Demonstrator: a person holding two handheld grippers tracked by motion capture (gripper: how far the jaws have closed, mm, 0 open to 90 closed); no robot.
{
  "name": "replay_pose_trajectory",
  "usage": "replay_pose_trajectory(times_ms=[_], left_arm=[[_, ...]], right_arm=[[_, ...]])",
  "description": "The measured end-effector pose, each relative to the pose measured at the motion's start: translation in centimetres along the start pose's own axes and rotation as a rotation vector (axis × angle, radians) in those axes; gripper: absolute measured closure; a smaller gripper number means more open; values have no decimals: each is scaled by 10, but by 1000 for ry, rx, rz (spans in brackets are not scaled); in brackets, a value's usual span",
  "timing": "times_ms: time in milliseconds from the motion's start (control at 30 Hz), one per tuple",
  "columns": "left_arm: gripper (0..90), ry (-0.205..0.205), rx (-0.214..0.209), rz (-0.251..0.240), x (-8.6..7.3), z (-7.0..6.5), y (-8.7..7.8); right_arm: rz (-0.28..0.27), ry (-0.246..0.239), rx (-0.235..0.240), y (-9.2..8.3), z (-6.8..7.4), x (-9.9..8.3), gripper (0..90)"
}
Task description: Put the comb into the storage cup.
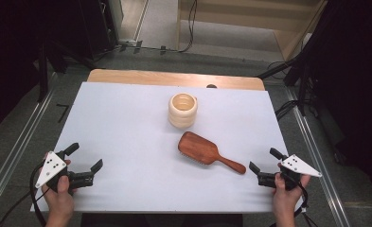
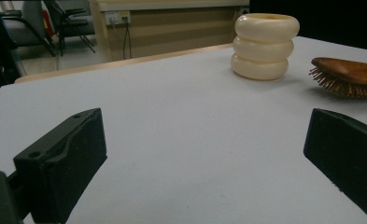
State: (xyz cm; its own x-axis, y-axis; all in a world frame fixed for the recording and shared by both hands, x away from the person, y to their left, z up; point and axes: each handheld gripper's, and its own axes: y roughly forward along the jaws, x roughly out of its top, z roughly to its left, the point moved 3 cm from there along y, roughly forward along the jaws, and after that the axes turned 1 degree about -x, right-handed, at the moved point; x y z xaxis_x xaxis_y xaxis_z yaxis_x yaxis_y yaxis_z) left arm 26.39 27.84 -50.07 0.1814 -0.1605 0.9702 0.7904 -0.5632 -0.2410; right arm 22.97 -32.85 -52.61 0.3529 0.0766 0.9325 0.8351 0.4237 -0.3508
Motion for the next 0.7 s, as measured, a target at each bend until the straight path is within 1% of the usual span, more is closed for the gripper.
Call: replay_pose_trajectory(times_ms=[33,100,133,167,233,300,333,367,400,433,500,533,600,633,667,700], left_arm=[[0,0,4,-2,0,0,0],[0,-2,3,2,-1,0,1],[0,-7,2,1,-1,0,0],[0,-15,3,-2,-1,0,0],[0,-24,5,-5,-1,1,-1],[0,-33,12,-9,-2,2,-2],[0,-39,11,-13,-2,3,-2],[0,-46,12,-14,-2,3,-2],[0,-47,11,-16,-2,3,-2],[0,-48,10,-16,-2,3,-2],[0,-44,10,-10,-2,3,-2],[0,-39,10,-9,-2,2,-1],[0,-37,7,-9,-2,2,-1],[0,-37,7,-8,-2,2,-1],[0,-38,7,-8,-2,2,-1],[0,-40,7,-10,-2,2,-1]], right_arm=[[0,0,0,0,0,0,0],[12,-19,9,0,3,3,0],[17,-32,15,0,4,4,0],[17,-32,15,0,4,4,0],[29,-56,30,0,9,8,0],[24,-72,38,1,13,13,0],[26,-66,50,0,18,18,0],[29,-72,54,0,19,21,0],[29,-72,54,0,19,21,0],[42,-85,53,1,23,26,0],[46,-93,53,1,25,29,0],[51,-95,58,1,28,34,0],[73,-118,71,3,32,39,0],[73,-118,71,3,32,39,0],[97,-147,83,7,34,42,0],[108,-150,95,8,36,44,0]])
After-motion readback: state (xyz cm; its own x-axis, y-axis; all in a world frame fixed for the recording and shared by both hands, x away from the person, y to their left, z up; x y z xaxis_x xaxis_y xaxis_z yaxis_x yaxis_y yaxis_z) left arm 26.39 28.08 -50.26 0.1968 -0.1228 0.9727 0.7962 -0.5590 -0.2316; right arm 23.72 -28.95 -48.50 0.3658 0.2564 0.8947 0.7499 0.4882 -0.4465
